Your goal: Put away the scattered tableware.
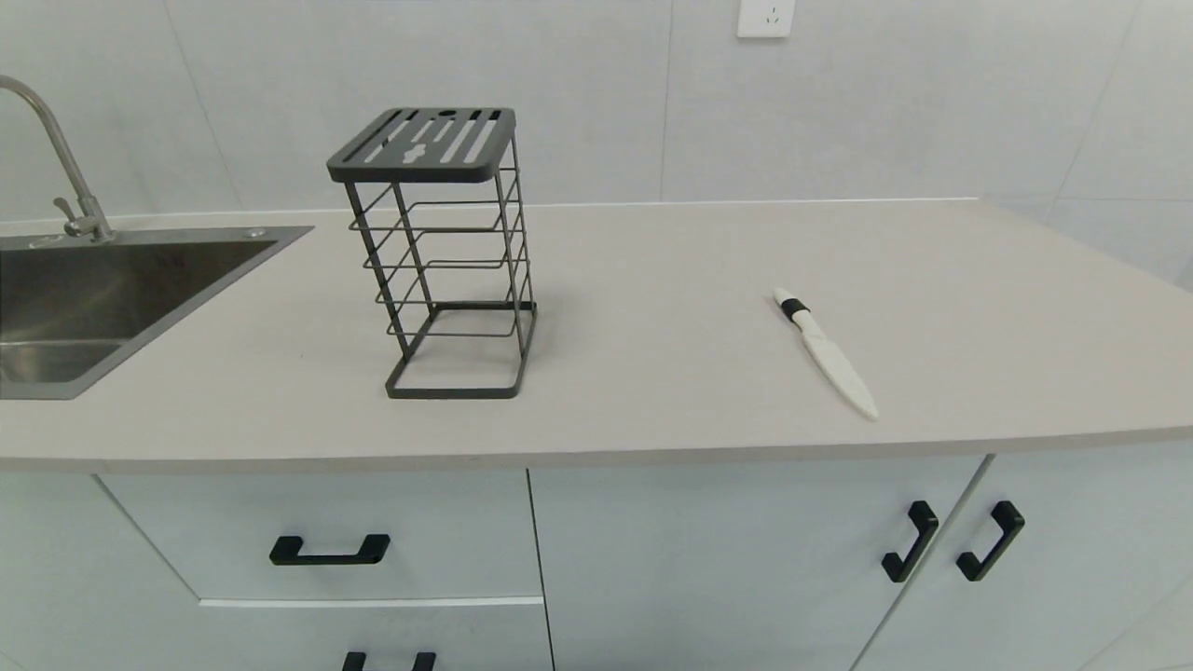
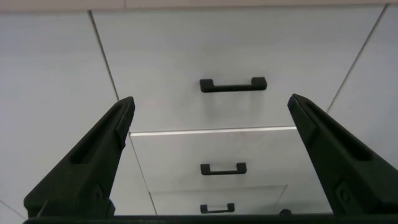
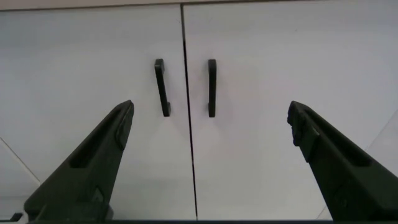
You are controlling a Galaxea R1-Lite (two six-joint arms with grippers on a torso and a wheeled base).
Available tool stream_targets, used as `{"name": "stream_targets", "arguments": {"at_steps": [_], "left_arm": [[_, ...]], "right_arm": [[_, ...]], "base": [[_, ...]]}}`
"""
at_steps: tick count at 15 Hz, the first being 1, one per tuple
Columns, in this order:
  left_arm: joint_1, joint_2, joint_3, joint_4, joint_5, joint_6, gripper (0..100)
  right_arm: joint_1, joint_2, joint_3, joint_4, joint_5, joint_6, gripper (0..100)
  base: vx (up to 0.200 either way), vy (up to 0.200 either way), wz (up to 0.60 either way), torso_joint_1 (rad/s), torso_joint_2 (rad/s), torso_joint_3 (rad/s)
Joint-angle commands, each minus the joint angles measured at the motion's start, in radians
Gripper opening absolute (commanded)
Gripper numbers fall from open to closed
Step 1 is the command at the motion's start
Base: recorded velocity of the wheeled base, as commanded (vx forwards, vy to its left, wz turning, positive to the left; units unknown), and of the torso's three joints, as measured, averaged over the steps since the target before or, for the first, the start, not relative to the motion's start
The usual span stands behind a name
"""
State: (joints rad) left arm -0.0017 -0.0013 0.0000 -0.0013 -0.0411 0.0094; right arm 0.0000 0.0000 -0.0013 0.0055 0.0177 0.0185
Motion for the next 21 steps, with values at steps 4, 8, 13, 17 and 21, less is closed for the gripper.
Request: {"name": "stream_targets", "arguments": {"at_steps": [4, 8, 13, 17, 21], "left_arm": [[0.0, 0.001, 0.0, 0.0, 0.0, 0.0, 100], [0.0, 0.001, 0.0, 0.0, 0.0, 0.0, 100], [0.0, 0.001, 0.0, 0.0, 0.0, -0.002, 100], [0.0, 0.001, 0.0, 0.0, 0.0, -0.002, 100], [0.0, 0.001, 0.0, 0.0, 0.0, 0.0, 100]], "right_arm": [[0.0, 0.002, 0.0, 0.001, 0.001, 0.0, 100], [0.0, 0.002, 0.001, 0.001, 0.001, 0.0, 100], [0.002, 0.002, 0.0, 0.001, 0.001, 0.0, 100], [0.002, 0.0, 0.0, -0.001, 0.001, 0.0, 100], [0.002, 0.0, 0.0, 0.001, 0.001, 0.0, 100]], "base": [[0.0, 0.0, 0.0, 0.228, -0.47, -0.262], [0.0, 0.0, 0.0, 0.227, -0.49, -0.275], [0.0, 0.0, 0.0, 0.243, -0.53, -0.285], [0.0, 0.0, 0.0, 0.268, -0.54, -0.284], [0.0, 0.0, 0.0, 0.287, -0.58, -0.3]]}}
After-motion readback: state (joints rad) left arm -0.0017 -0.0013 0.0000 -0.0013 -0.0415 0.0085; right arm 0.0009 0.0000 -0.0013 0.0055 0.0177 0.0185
